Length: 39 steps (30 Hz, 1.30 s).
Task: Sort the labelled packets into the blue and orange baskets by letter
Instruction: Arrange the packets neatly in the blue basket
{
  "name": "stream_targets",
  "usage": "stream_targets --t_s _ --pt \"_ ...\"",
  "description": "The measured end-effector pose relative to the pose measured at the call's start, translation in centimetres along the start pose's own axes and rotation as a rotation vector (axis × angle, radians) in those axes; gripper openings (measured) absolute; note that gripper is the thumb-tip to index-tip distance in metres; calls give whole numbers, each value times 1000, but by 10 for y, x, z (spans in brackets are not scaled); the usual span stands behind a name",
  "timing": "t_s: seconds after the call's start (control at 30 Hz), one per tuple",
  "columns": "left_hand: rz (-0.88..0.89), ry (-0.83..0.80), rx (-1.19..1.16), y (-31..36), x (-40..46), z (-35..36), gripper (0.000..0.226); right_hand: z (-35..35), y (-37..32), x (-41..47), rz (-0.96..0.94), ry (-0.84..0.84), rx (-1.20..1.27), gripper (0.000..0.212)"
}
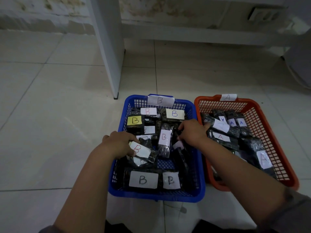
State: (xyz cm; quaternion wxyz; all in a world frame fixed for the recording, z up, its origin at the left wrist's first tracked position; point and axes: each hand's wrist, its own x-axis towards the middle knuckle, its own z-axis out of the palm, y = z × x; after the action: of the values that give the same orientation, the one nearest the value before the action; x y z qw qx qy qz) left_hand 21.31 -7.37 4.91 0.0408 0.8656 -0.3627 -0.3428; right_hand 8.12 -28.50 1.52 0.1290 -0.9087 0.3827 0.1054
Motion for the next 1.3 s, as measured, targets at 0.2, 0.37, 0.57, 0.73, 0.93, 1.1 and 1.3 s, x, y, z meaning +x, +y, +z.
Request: stream_targets --t_s 0.2,0.37,0.57,0.73,0.93,1.1,1.3 --pt "85 105 16 7 2 2 48 12 16 -6 -68 74 -26 37" --pt "98 138 17 8 4 3 42 -1 3 -8 -110 7 -204 27" --pt "51 159 -19 7 3 3 37 -1 3 -15 -176 -29 -258 18" --pt "35 72 -48 8 2 3 35 3 14 -3 -44 183 100 14" --pt "86 79 39 39 4 -4 24 18 13 -6 6 293 75 5" --pt "197 132 -11 83 51 8 34 2 11 -11 -185 231 -317 19" --pt "162 228 42 93 83 26 40 -4 14 -37 -270 217 -250 28"
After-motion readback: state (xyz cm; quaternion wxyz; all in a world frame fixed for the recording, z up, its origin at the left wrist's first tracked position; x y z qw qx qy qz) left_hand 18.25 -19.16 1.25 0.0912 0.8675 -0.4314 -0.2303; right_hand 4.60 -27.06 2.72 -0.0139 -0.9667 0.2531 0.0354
